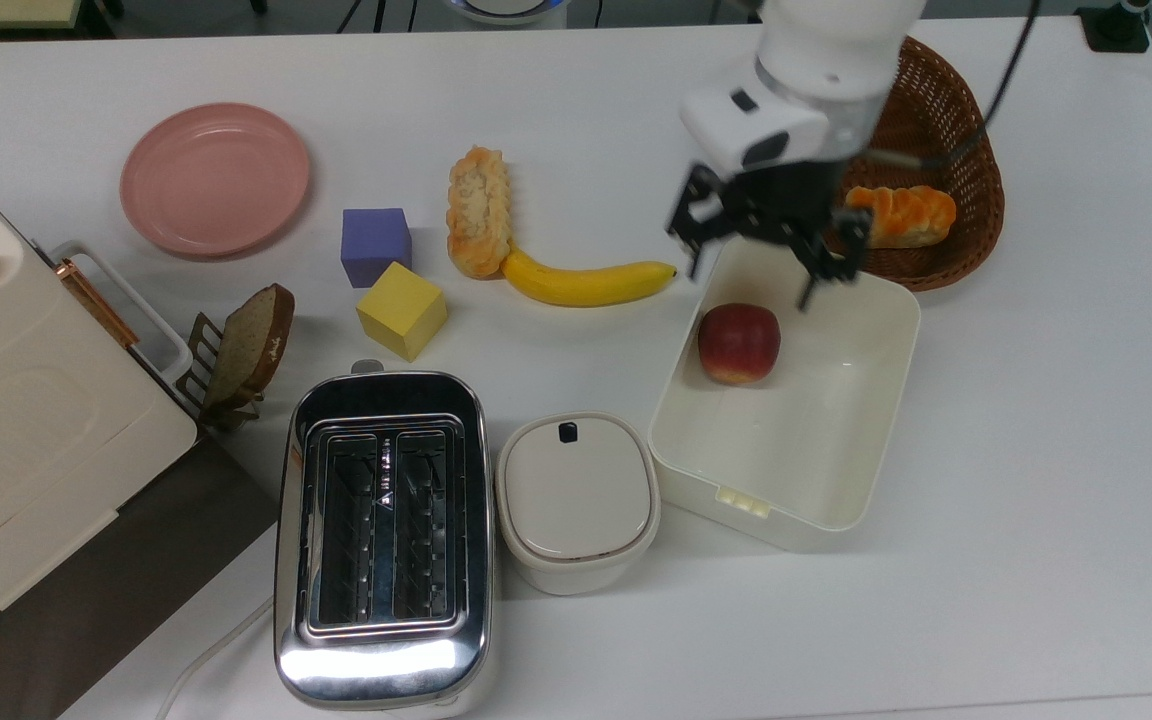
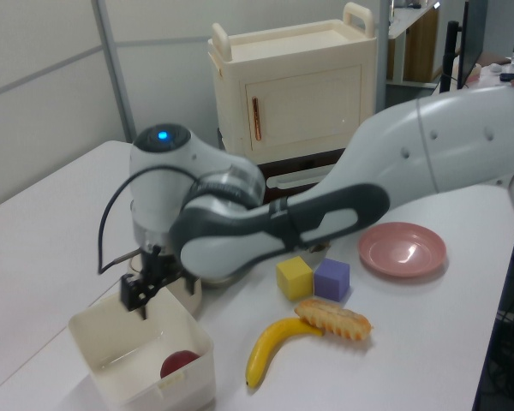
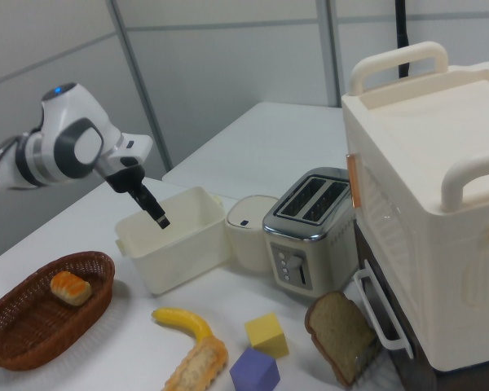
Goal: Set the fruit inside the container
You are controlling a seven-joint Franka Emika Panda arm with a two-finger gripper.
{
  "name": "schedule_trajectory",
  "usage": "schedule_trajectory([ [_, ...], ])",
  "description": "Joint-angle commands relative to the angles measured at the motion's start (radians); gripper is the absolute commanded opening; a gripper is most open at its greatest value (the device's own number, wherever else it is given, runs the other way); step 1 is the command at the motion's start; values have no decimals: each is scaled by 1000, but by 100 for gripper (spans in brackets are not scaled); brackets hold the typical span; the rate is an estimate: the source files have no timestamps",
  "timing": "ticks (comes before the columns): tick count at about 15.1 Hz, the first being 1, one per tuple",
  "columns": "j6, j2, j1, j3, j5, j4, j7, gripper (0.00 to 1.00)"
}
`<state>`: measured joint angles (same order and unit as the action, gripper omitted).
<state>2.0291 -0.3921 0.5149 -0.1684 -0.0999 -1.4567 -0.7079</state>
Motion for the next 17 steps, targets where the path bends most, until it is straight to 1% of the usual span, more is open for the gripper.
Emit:
schedule_trajectory([
  [1,-269,142,-45,-13,41,-24,206,100],
  [3,-369,199,-91,-16,74,-24,292,100],
  [7,-475,246,-182,-16,77,-30,396,100],
  [8,-525,257,-220,-14,91,-39,478,100],
  [9,-553,262,-246,-16,115,-39,532,100],
  [11,-575,277,-308,-14,161,-40,611,100],
  [14,-575,299,-364,-14,193,-39,727,100],
  [15,-575,299,-378,-14,206,-37,779,100],
  [17,-575,299,-380,-19,219,-37,804,100],
])
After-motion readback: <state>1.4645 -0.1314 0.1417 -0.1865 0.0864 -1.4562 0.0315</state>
